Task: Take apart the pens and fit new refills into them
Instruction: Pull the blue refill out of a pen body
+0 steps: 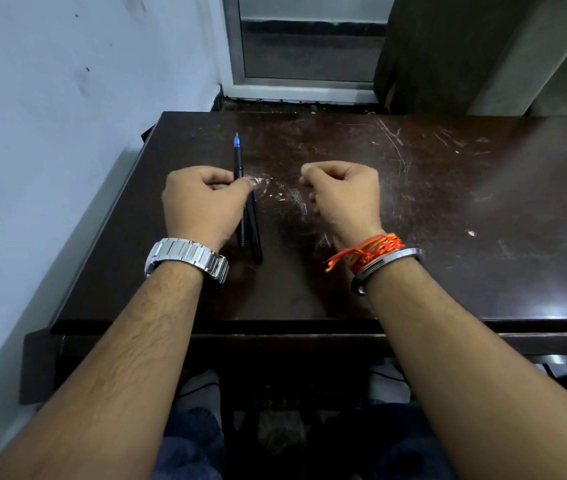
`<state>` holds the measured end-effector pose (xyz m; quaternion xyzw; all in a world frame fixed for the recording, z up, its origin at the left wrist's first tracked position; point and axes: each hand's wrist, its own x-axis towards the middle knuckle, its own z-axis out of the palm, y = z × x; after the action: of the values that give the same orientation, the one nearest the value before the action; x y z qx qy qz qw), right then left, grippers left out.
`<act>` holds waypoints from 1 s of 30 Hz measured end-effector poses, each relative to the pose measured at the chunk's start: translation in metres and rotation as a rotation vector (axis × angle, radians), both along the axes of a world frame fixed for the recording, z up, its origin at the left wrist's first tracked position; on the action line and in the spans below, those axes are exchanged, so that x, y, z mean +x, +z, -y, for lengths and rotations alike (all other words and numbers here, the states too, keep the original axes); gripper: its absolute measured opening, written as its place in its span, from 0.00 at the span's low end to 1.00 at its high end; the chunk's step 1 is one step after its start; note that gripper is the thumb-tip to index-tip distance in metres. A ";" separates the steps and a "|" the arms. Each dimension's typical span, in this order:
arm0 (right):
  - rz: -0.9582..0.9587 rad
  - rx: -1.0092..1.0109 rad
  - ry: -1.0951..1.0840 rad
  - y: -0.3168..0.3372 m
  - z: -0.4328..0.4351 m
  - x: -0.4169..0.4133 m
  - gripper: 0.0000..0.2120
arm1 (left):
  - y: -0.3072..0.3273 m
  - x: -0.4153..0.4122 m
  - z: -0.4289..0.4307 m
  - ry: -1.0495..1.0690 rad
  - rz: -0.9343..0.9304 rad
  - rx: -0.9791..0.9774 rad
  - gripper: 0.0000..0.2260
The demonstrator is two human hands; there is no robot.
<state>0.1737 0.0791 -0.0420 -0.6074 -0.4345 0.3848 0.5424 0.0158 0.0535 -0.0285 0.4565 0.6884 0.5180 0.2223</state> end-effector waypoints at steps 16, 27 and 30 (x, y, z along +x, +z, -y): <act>0.709 0.099 0.401 0.004 0.031 -0.036 0.11 | -0.003 -0.009 -0.003 0.157 -0.014 -0.132 0.08; 0.946 0.176 0.347 -0.008 0.042 -0.061 0.10 | -0.001 -0.005 0.000 0.144 0.004 -0.095 0.07; 0.957 0.164 0.327 -0.011 0.039 -0.059 0.10 | -0.001 -0.002 0.000 0.127 0.023 -0.090 0.07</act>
<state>0.1143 0.0404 -0.0526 -0.5950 -0.7523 0.1083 0.2613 0.0134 0.0535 -0.0293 0.3957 0.7358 0.5047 0.2172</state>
